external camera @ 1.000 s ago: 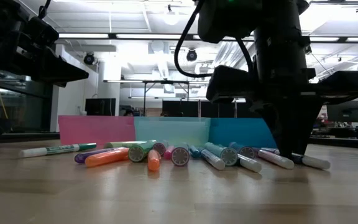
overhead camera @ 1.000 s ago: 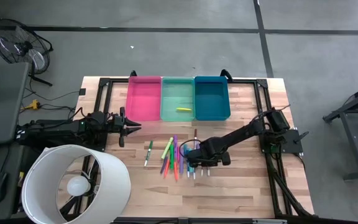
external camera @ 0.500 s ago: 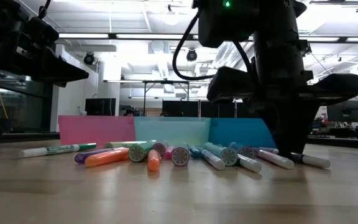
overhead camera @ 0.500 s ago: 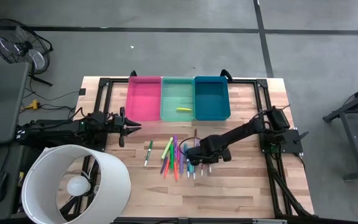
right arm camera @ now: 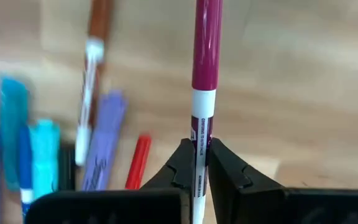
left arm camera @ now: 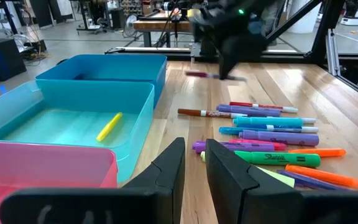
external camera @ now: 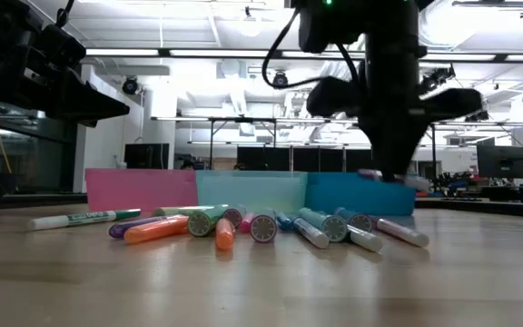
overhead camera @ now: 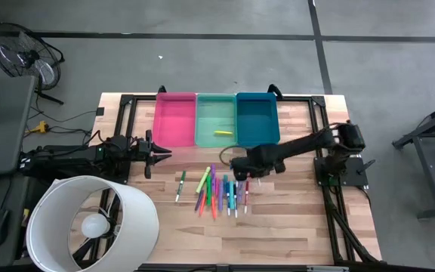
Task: Pick & Place Markers
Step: Put the dark pink highlighter into the blue bin
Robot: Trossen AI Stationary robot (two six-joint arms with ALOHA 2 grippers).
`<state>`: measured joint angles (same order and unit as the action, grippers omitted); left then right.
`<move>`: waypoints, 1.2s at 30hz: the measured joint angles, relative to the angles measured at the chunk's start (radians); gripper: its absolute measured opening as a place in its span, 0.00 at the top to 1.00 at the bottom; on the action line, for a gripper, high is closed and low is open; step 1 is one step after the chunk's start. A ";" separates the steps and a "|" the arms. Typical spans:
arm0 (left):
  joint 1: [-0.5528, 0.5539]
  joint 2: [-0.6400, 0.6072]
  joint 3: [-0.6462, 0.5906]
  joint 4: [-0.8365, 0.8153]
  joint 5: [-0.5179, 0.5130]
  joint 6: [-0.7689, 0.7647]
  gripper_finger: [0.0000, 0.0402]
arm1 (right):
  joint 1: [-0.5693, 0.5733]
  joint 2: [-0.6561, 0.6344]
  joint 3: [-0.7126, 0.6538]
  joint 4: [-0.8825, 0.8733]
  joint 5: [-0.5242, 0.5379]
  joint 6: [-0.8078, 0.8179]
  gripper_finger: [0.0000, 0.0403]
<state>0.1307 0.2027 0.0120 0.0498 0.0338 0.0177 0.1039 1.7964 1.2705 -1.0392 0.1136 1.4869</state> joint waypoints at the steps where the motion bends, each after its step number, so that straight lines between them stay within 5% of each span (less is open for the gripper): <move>1: 0.000 0.000 0.000 0.000 0.000 0.000 0.85 | -0.017 -0.016 0.000 -0.006 0.012 -0.037 0.96; 14: 0.000 0.000 0.000 0.000 0.000 0.000 0.85 | -0.292 -0.147 0.002 -0.011 0.046 -0.614 0.96; 30: 0.000 0.000 0.000 0.000 0.000 0.000 0.85 | -0.501 -0.149 0.003 0.007 -0.015 -1.634 0.96; 36: 0.000 0.000 0.000 0.000 0.000 0.000 0.85 | -0.554 -0.149 0.003 0.037 -0.013 -1.815 0.96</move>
<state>0.1304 0.2028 0.0120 0.0498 0.0338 0.0176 -0.4498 1.6474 1.2736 -1.0026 0.1007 -0.3282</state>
